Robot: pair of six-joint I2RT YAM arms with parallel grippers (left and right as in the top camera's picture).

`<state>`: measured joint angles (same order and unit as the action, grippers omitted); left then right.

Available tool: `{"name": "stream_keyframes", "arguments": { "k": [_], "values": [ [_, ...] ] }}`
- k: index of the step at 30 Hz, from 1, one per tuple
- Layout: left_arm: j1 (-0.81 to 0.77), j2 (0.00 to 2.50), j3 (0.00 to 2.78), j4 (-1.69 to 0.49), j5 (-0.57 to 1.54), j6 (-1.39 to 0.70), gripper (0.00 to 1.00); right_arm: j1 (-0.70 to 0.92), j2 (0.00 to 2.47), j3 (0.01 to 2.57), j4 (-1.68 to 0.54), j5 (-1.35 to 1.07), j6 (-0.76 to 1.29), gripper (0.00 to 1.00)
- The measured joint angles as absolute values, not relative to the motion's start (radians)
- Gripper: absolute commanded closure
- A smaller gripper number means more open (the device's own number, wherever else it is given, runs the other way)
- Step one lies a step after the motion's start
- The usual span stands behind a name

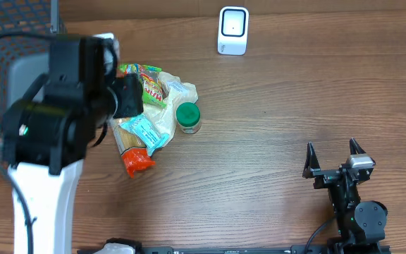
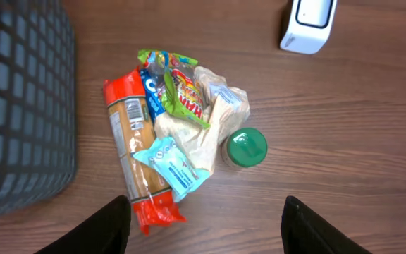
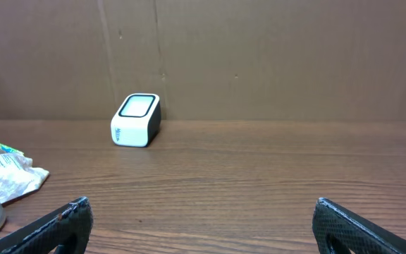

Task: Scan the item barcode

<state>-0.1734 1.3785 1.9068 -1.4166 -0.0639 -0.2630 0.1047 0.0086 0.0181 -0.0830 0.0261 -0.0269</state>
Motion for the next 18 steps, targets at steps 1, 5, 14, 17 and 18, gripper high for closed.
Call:
{"name": "stream_keyframes", "arguments": {
  "k": [1,5,14,17,18],
  "values": [
    [-0.173,1.364,1.907,-1.420,-0.064,-0.263,0.40,0.104,0.009,0.018,-0.083,0.027,-0.027,0.00],
    [-0.174,1.305,1.907,-1.437,-0.070,-0.263,0.40,0.105,0.009,0.018,-0.084,0.027,-0.027,0.00],
    [-0.174,1.255,1.906,-1.482,-0.112,-0.265,0.40,0.105,0.009,0.018,-0.083,0.027,-0.027,0.00],
    [-0.174,1.256,1.896,-1.481,-0.116,-0.281,0.42,0.105,0.009,0.018,-0.083,0.027,-0.027,0.00],
    [-0.174,1.256,1.889,-1.482,-0.117,-0.286,0.42,0.105,0.009,0.018,-0.083,0.027,-0.027,0.00]
  ]
}}
